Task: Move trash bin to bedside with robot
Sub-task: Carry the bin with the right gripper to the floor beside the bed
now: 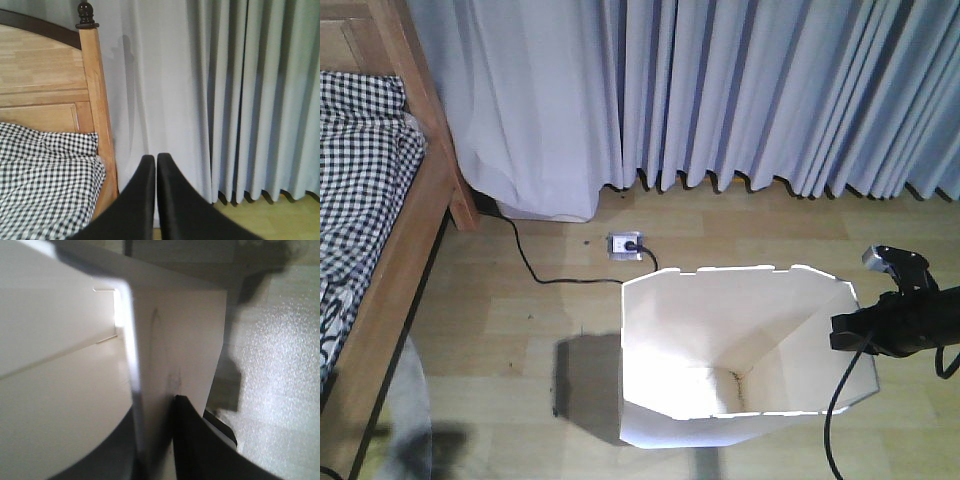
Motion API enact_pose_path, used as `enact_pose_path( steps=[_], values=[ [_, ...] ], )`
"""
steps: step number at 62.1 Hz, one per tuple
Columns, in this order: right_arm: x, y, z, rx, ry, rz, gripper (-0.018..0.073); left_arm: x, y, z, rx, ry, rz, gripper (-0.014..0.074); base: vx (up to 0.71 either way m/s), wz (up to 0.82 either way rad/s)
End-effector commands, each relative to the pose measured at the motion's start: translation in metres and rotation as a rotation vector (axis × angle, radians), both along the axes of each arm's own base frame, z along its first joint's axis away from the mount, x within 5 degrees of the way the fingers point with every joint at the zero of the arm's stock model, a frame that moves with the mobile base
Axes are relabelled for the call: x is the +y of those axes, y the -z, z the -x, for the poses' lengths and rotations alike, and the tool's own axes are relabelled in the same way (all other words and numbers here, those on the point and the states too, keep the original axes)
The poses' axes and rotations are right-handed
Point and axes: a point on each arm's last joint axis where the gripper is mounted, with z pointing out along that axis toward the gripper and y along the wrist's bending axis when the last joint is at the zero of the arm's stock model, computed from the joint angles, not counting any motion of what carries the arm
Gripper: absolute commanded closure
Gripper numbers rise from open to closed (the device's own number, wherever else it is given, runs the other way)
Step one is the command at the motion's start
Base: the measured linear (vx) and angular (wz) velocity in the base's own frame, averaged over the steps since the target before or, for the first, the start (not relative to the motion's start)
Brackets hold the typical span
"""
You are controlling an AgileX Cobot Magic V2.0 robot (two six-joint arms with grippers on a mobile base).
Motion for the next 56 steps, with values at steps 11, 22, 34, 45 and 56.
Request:
enact_pose_path(
  steps=[11, 22, 34, 45, 56],
  values=[
    [0.0117, -0.0293, -0.0091, -0.083, 0.013, -0.191, 0.0563, -0.0005, -0.0032, 0.0002, -0.070, 0.009, 0.022, 0.0603, 0.24, 0.05],
    [0.0117, -0.0293, -0.0091, -0.083, 0.013, -0.191, 0.0563, -0.0005, -0.0032, 0.0002, -0.070, 0.009, 0.022, 0.0603, 0.23, 0.03],
    [0.0117, -0.0292, -0.0091, -0.083, 0.013, -0.190, 0.0563, -0.0005, -0.0032, 0.0002, -0.070, 0.009, 0.022, 0.0603, 0.22, 0.00],
    [0.0118, -0.0293, -0.0091, -0.083, 0.012, -0.191, 0.0563, -0.0005, -0.0032, 0.0002, -0.070, 0.009, 0.022, 0.0603, 0.23, -0.03],
    [0.0117, -0.0292, -0.0091, -0.083, 0.013, -0.190, 0.0563, -0.0005, -0.0032, 0.0002, -0.070, 0.009, 0.022, 0.0603, 0.22, -0.02]
  ],
)
